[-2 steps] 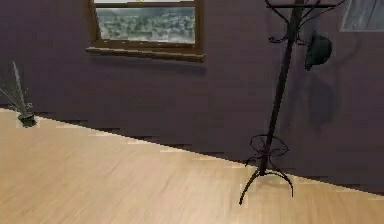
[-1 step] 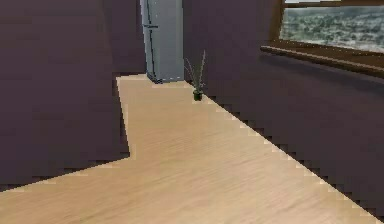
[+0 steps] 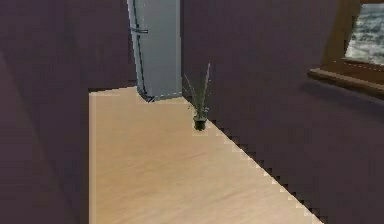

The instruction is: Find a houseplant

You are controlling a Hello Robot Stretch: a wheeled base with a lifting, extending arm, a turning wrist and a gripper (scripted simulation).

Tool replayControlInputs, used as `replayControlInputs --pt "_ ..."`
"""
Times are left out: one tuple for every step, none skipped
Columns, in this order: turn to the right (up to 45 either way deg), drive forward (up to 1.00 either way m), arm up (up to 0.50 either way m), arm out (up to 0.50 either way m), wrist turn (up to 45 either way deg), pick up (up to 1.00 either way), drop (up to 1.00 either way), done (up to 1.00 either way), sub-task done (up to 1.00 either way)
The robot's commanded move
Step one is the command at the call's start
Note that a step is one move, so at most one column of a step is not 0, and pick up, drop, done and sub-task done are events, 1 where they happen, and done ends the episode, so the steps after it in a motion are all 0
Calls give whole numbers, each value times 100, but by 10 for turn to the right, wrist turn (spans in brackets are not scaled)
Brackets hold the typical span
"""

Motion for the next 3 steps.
replayControlInputs --pt "0 100 0 0 0 0 0 0 0" --pt "0 35 0 0 0 0 0 0 0" --pt "0 0 0 0 0 0 0 100 0"
